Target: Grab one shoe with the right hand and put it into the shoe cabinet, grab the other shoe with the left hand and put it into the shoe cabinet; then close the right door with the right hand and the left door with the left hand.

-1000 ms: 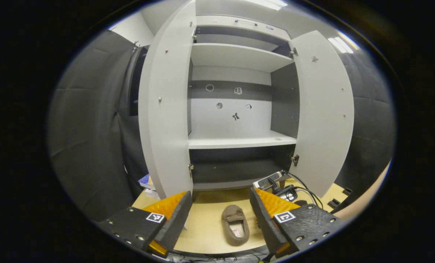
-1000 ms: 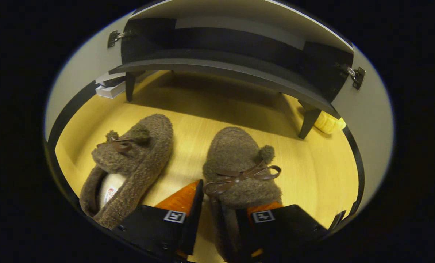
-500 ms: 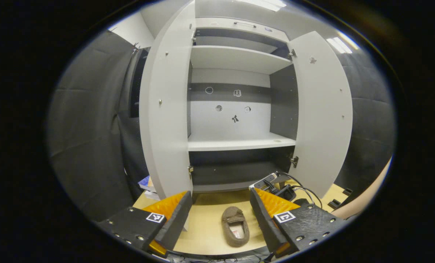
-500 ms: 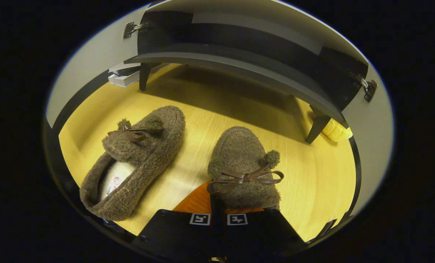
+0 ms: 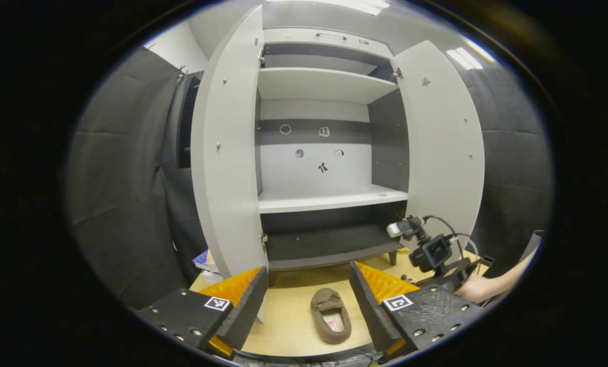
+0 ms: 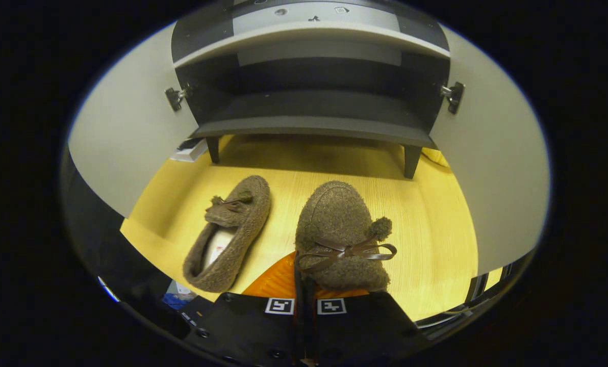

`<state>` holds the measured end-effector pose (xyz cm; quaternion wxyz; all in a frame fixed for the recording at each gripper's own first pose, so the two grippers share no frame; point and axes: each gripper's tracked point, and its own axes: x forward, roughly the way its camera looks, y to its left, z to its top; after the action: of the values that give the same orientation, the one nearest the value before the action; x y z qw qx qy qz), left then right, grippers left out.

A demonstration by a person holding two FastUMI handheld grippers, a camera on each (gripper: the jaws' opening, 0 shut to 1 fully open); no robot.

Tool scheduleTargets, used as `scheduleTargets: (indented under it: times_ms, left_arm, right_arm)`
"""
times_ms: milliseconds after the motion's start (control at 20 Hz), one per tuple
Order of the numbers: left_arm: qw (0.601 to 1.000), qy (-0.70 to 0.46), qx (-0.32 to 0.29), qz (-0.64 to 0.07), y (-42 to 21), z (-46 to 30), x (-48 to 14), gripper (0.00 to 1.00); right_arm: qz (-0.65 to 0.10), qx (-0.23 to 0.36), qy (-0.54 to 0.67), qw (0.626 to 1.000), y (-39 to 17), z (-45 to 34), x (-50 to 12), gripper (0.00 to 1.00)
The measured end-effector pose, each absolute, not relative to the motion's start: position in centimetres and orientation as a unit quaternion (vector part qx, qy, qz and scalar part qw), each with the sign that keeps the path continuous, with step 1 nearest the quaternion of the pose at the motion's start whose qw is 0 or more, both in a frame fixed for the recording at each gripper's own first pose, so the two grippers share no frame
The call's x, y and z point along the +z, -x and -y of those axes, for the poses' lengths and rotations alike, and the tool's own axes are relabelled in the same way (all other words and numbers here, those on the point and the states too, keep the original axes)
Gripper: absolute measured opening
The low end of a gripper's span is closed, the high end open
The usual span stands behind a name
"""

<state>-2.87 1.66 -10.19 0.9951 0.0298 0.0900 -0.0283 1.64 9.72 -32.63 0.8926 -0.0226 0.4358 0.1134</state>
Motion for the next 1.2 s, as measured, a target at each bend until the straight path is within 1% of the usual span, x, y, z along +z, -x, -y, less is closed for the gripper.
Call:
scheduleTargets:
  times_ms: [50, 150, 300, 450, 500, 550, 700, 900, 1050, 1100, 1150, 1200]
  left_arm:
    - [0.995, -0.031, -0.031, -0.093, 2.9, -1.7, -10.4, 0.87]
    - [0.994, -0.030, -0.037, -0.098, 2.9, -1.5, -10.8, 0.96]
    - [0.994, -0.026, -0.047, -0.098, 3.3, -0.4, -11.0, 0.92]
    - [0.994, -0.030, -0.049, -0.091, 3.0, 0.0, -10.2, 0.92]
    - [0.994, -0.030, -0.051, -0.089, 2.9, 0.2, -10.0, 0.92]
    - [0.994, -0.029, -0.052, -0.089, 2.9, 0.3, -10.0, 0.96]
    - [0.994, -0.028, -0.056, -0.092, 2.4, 0.8, -9.9, 0.96]
    - [0.994, -0.035, -0.058, -0.088, 1.1, 0.8, -9.0, 0.96]
    - [0.994, -0.041, -0.049, -0.087, -0.2, 0.6, -8.2, 0.96]
    - [0.995, -0.039, -0.045, -0.084, -0.7, 0.6, -7.6, 0.87]
    - [0.995, -0.036, -0.043, -0.081, -1.2, 0.7, -7.3, 0.92]
    - [0.995, -0.032, -0.042, -0.079, -1.7, 0.8, -7.0, 0.92]
  right_arm:
    - [-0.426, 0.116, 0.013, 0.897, -1.4, -9.9, -30.9, 0.02]
    - [-0.406, 0.119, -0.005, 0.906, -1.5, -10.2, -27.6, 0.02]
    - [-0.367, 0.128, -0.026, 0.921, -2.3, -10.7, -22.0, 0.02]
    - [-0.325, 0.141, -0.041, 0.934, -4.5, -11.6, -16.7, 0.02]
    - [-0.313, 0.141, -0.044, 0.938, -5.5, -11.7, -15.1, 0.02]
    - [-0.304, 0.140, -0.051, 0.941, -6.6, -11.8, -13.7, 0.02]
    - [-0.270, 0.147, -0.070, 0.949, -9.8, -12.5, -9.8, 0.02]
    - [-0.224, 0.138, -0.072, 0.962, -14.9, -11.6, -5.1, 0.02]
    - [-0.203, 0.133, -0.080, 0.967, -18.7, -11.1, -2.5, 0.02]
    - [-0.196, 0.133, -0.083, 0.968, -19.9, -11.1, -1.8, 0.02]
    - [-0.188, 0.133, -0.084, 0.969, -21.2, -11.0, -1.1, 0.02]
    - [-0.184, 0.132, -0.084, 0.970, -22.7, -11.0, -0.6, 0.02]
